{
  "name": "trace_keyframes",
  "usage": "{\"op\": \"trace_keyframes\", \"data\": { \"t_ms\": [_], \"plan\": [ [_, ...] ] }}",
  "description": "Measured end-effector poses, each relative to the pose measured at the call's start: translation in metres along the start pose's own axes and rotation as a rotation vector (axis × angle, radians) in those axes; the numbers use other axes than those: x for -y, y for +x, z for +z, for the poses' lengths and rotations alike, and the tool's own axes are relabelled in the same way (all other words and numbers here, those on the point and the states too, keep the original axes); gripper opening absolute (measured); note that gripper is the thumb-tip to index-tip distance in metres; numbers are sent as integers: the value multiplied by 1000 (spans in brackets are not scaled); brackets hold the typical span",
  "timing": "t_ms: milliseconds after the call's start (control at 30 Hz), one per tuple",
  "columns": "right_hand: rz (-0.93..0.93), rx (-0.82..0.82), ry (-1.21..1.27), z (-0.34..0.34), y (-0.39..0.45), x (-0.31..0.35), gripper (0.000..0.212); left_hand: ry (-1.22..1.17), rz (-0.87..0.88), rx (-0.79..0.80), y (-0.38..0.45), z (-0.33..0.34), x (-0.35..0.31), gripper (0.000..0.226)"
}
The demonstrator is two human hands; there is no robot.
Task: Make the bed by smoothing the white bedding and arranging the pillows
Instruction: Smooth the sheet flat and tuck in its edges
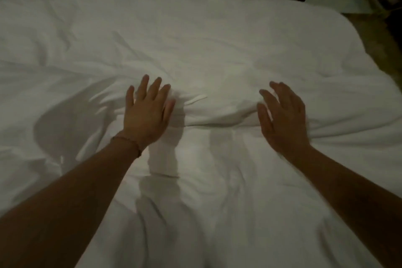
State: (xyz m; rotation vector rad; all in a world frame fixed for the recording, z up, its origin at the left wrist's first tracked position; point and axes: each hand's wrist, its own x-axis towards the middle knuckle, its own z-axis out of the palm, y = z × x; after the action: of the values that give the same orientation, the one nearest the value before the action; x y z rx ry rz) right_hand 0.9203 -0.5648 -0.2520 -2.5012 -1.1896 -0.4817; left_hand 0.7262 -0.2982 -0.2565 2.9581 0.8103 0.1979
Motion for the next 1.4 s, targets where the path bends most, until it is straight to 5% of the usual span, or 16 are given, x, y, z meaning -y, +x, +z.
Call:
{"op": "trace_keyframes", "data": {
  "t_ms": [200,333,500,633,733,867,1100,1267,1400],
  "plan": [
    [87,417,-204,31,25,-39,69,134,-2,217,39,19,-15,74],
    [88,282,-241,41,15,-35,69,165,36,165,35,13,-2,71],
    [27,-156,-157,41,73,-20,54,227,94,-140,67,-47,55,58],
    [41,-252,37,38,111,12,44,189,20,-250,92,-91,92,55],
    [13,-80,-49,66,99,31,37,261,-98,-180,88,-72,110,52],
    [-28,528,-33,94,63,21,60,269,-252,89,62,-23,88,49],
    [19,491,102,71,35,25,65,-54,-54,-57,72,-17,-1,62],
    [-68,525,63,63,-3,43,60,12,160,189,48,6,-86,76],
    [-19,539,-31,56,-29,2,61,150,94,294,29,38,-65,70]
  ]
}}
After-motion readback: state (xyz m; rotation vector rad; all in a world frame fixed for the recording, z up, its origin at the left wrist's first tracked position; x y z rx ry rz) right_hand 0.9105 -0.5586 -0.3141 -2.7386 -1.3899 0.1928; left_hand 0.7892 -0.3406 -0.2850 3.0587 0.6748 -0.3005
